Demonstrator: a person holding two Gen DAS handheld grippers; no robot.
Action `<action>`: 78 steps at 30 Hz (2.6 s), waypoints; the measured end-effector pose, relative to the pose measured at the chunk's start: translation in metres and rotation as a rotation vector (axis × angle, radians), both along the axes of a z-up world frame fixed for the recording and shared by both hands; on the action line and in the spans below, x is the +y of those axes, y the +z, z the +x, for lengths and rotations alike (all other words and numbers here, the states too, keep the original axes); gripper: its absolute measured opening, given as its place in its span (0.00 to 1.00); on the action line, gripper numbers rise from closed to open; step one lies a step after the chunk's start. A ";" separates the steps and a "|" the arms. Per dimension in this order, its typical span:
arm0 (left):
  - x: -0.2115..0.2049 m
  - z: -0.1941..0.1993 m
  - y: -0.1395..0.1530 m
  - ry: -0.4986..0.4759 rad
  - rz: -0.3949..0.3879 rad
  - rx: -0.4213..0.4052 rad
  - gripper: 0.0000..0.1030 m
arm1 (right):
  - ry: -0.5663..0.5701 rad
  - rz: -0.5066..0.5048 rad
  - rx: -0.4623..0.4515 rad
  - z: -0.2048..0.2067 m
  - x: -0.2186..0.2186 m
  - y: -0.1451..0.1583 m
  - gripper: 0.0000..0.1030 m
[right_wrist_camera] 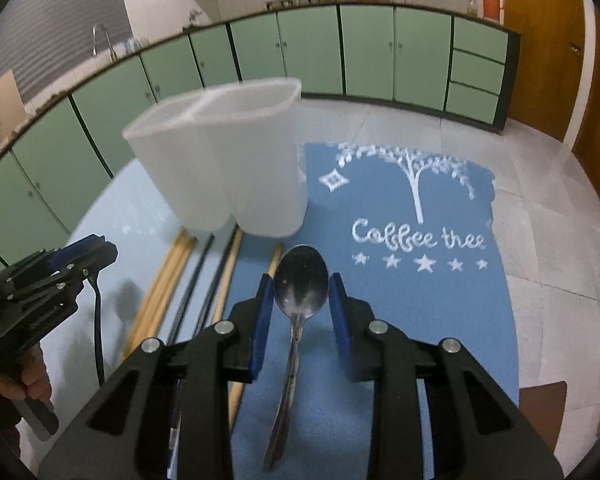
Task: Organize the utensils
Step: 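Lift both spoons into the white holder and open both tools, then move both open tools back down over the row of chopsticks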
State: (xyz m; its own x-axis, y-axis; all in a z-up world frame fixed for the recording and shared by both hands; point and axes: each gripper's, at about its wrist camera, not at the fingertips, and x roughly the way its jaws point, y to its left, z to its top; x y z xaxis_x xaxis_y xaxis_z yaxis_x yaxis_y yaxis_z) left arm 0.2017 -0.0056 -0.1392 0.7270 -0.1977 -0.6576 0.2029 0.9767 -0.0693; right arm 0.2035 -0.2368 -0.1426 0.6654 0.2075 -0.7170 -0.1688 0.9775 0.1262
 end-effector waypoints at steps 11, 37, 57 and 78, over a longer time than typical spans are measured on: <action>0.008 -0.004 0.065 0.009 -0.048 -0.186 0.33 | 0.030 0.117 -0.192 0.005 -0.019 0.079 0.26; -0.036 0.136 0.093 0.023 -0.012 -0.413 0.34 | 0.018 0.044 -0.351 0.142 0.014 0.090 0.26; -0.013 0.060 0.091 0.050 0.003 -0.335 0.64 | -0.025 0.046 -0.314 0.045 -0.001 0.072 0.68; 0.006 -0.084 -0.015 0.059 0.096 0.071 0.79 | -0.150 0.065 -0.053 -0.108 -0.005 -0.014 0.78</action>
